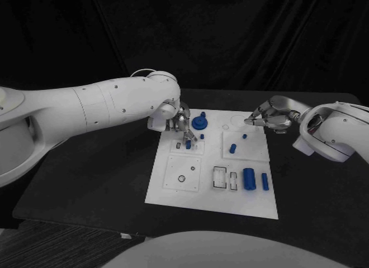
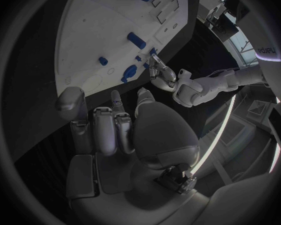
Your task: Assemble the parts on the task board
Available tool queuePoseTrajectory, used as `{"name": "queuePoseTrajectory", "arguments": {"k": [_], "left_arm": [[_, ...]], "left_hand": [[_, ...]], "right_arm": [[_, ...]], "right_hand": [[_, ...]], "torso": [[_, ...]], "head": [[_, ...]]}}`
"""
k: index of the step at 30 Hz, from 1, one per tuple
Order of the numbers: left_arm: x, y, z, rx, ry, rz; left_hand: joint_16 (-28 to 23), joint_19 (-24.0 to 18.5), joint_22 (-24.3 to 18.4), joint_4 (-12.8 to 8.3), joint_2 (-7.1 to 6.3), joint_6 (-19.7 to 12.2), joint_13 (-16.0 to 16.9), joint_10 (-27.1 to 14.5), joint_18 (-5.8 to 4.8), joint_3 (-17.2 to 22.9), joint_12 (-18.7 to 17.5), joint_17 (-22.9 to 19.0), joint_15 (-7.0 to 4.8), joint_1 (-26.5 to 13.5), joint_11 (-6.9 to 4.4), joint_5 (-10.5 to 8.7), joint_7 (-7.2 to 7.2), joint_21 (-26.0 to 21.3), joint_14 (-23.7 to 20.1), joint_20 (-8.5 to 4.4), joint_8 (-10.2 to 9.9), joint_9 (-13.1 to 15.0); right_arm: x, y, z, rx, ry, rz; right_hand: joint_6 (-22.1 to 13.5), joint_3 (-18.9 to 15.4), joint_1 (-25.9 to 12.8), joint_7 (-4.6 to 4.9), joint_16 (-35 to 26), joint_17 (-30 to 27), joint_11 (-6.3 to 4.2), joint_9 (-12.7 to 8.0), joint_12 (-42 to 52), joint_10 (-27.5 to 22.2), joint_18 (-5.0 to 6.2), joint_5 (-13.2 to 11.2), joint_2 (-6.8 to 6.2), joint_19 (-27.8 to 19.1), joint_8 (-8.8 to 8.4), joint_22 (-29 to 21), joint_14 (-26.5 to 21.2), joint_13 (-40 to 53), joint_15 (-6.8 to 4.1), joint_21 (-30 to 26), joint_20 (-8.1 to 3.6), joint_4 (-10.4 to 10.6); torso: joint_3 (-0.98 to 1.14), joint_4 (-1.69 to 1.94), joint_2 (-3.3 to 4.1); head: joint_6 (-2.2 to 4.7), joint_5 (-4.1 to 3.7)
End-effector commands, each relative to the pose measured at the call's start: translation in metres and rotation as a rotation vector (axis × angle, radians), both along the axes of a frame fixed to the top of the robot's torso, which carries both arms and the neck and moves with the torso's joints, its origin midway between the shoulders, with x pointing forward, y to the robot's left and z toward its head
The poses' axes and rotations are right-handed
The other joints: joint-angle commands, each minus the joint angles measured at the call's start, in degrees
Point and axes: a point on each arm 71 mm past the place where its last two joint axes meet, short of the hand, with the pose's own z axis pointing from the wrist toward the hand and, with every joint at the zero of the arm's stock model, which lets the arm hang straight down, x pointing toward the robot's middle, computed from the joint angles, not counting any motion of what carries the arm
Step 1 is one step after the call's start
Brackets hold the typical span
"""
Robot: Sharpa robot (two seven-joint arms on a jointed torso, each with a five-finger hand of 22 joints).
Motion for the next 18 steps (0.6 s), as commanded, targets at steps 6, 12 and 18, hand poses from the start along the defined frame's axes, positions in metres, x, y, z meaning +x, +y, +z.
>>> {"name": "queuePoseTrajectory", "arguments": {"k": [6,12,18], "left_arm": [[-0.0008,-0.0010,-0.0044,0.007,0.016,-0.010],[-0.0012,-0.0008,-0.0061,0.009,0.020,-0.010],[-0.0018,-0.0015,-0.0081,0.010,0.024,-0.011]], "left_hand": [[0.58,2.98,13.64,-0.37,0.65,0.51,13.91,7.09,-2.46,2.46,-0.13,15.14,-0.94,1.25,-1.02,0.83,-0.16,0.84,6.06,-0.47,0.11,-0.38],[0.58,2.98,13.65,-0.88,0.18,1.13,13.91,7.09,-2.45,3.49,-0.13,15.14,-1.28,1.29,-1.40,3.35,-0.59,0.74,6.06,-0.81,0.47,0.20],[0.58,3.00,13.68,-1.52,-0.28,1.22,13.91,7.09,-2.45,4.80,-0.13,15.14,-1.56,1.58,-1.68,6.17,-0.88,0.71,6.06,-1.11,0.72,0.95]], "right_arm": [[-0.0004,-0.0007,-0.0015,-0.010,0.008,-0.006],[-0.0003,-0.0007,-0.0016,-0.011,0.008,-0.007],[-0.0003,-0.0005,-0.0016,-0.011,0.009,-0.006]], "right_hand": [[-0.47,-1.75,1.64,-0.09,-1.18,8.05,-0.13,-0.55,-2.30,-0.28,2.61,1.24,0.36,-0.52,0.36,6.35,2.18,9.00,0.27,-1.10,0.12,-0.19],[-0.47,-1.75,1.64,-0.09,-1.18,8.05,-0.13,-0.55,-2.30,-0.28,2.61,1.24,0.36,-0.52,0.36,6.35,2.18,9.00,0.27,-1.10,0.12,-0.19],[-0.47,-1.75,1.64,-0.09,-1.18,8.05,-0.13,-0.55,-2.30,-0.28,2.61,1.24,0.36,-0.52,0.36,6.35,2.18,9.00,0.27,-1.10,0.12,-0.19]], "torso": [[0.00,0.04,-0.02],[-0.03,0.02,0.01],[0.02,0.03,-0.02]], "head": [[0.00,-0.09],[0.00,-0.05],[0.00,-0.05]]}}
